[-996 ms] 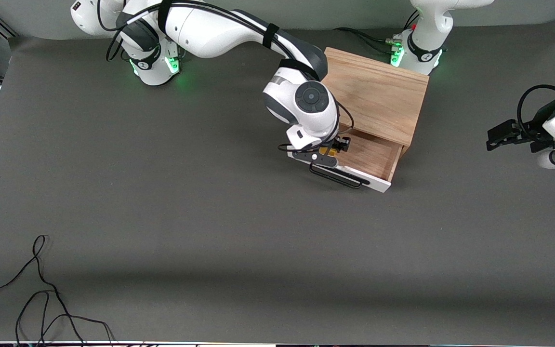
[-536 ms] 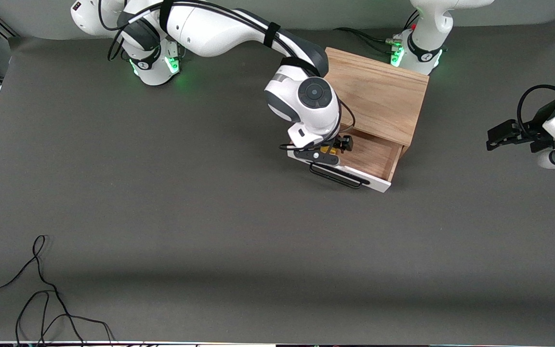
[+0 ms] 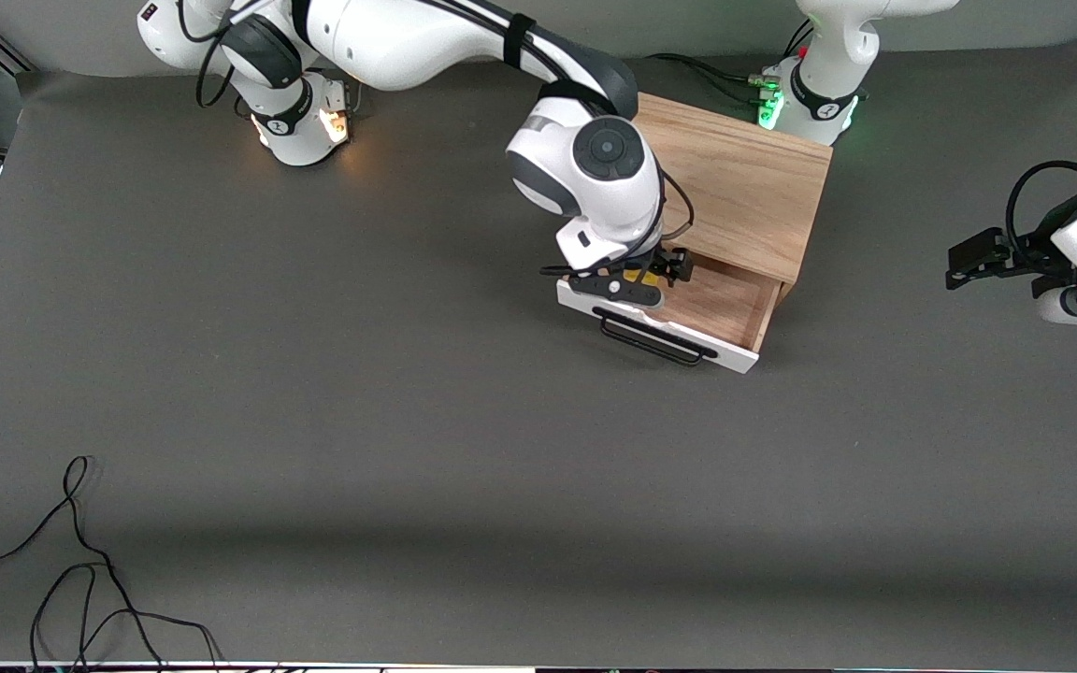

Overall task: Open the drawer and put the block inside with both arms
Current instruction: 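Lower the cube into the drawer and open the right gripper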

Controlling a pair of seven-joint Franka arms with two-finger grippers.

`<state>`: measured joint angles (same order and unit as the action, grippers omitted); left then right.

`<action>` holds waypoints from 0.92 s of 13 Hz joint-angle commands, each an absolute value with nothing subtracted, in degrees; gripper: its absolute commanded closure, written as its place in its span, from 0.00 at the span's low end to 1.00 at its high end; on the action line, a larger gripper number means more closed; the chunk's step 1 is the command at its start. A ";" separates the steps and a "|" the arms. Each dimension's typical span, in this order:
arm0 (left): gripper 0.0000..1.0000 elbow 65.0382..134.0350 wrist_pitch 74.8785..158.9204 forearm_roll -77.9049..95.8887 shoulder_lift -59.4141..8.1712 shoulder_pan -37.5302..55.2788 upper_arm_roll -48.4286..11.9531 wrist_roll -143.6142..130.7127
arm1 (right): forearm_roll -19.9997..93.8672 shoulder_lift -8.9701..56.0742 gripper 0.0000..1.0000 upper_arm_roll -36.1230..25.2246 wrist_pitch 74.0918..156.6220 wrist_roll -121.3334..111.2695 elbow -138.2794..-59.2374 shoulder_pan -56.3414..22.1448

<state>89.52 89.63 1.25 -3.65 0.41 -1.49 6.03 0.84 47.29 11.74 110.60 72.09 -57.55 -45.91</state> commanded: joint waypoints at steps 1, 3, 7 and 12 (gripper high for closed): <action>0.00 89.91 89.21 0.09 -2.90 0.79 -1.23 7.56 | 0.09 42.47 0.00 11.60 105.31 73.83 -58.01 -44.66; 0.00 90.00 89.30 -0.26 -2.90 0.97 -1.23 7.56 | 0.17 39.30 0.00 11.51 101.71 73.48 -58.01 -42.64; 0.00 90.00 89.30 -0.97 -2.90 1.05 -1.32 7.29 | 0.44 33.41 0.00 11.60 95.73 68.40 -58.54 -36.93; 0.00 89.91 89.30 -0.97 -2.81 1.05 -1.41 7.12 | 3.69 24.98 0.00 11.16 88.95 56.89 -62.38 -26.74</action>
<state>89.51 89.63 -0.01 -3.65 0.44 -1.70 6.61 2.15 30.03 11.26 90.44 61.71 -57.47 -30.03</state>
